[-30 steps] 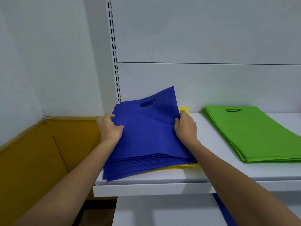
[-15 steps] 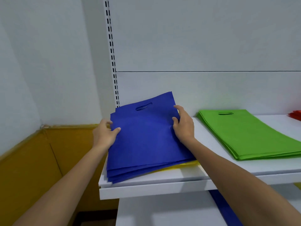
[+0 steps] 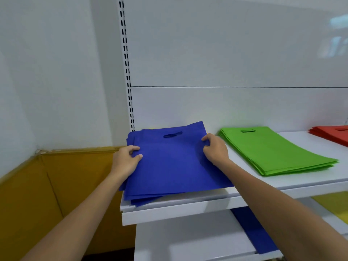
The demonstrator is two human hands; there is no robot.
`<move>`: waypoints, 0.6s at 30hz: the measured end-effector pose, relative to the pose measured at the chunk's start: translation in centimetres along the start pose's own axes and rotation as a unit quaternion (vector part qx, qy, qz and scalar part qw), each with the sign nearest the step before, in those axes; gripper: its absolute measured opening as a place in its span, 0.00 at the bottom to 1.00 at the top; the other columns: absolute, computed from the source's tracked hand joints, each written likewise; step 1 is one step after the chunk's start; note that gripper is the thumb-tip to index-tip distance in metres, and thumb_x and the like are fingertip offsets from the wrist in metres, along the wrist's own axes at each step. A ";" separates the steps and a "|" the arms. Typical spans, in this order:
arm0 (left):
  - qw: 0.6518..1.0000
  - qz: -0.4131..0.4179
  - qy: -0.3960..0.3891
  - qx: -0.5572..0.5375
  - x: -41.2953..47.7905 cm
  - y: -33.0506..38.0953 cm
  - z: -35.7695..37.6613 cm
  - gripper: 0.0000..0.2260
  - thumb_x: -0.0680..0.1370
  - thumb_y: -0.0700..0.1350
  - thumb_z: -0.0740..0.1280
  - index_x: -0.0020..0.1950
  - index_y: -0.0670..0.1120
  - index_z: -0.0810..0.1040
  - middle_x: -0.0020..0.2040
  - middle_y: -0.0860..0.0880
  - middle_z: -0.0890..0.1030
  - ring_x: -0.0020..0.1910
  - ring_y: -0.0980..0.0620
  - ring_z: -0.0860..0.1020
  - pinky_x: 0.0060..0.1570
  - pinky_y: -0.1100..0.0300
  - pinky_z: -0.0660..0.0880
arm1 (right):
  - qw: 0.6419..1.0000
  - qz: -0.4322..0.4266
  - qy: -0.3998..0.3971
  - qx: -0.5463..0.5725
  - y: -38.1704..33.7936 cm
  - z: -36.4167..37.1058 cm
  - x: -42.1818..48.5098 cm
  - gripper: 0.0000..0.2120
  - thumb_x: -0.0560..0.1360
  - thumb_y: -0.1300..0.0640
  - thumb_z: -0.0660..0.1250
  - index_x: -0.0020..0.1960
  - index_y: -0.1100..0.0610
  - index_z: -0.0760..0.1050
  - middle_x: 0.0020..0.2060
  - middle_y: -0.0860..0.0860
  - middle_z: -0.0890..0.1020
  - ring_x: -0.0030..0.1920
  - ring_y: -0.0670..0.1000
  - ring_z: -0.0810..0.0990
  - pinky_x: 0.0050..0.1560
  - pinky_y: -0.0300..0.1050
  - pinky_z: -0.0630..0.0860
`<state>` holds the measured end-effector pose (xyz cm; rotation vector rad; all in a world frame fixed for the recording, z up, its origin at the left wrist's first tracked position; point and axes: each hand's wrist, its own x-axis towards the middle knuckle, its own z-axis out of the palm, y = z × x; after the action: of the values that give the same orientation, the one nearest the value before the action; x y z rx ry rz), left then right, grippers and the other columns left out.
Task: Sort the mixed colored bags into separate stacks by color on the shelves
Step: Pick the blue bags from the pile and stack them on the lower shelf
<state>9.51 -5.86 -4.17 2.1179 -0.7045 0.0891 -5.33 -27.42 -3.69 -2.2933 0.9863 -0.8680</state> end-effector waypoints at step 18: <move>0.996 0.071 0.021 0.044 -1.8 -0.1 2.4 0.18 0.77 0.33 0.59 0.65 0.45 0.71 0.62 0.45 0.70 0.59 0.49 0.70 0.52 0.68 0.64 | 0.999 -0.042 0.019 -0.001 1.6 0.6 -2.0 0.14 0.74 0.65 0.63 0.59 0.58 0.72 0.54 0.56 0.76 0.54 0.55 0.73 0.47 0.39 0.63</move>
<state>7.61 -6.85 -6.32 2.1405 -0.8379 0.2459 -6.64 -26.77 -5.82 -2.3425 0.9125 -0.9484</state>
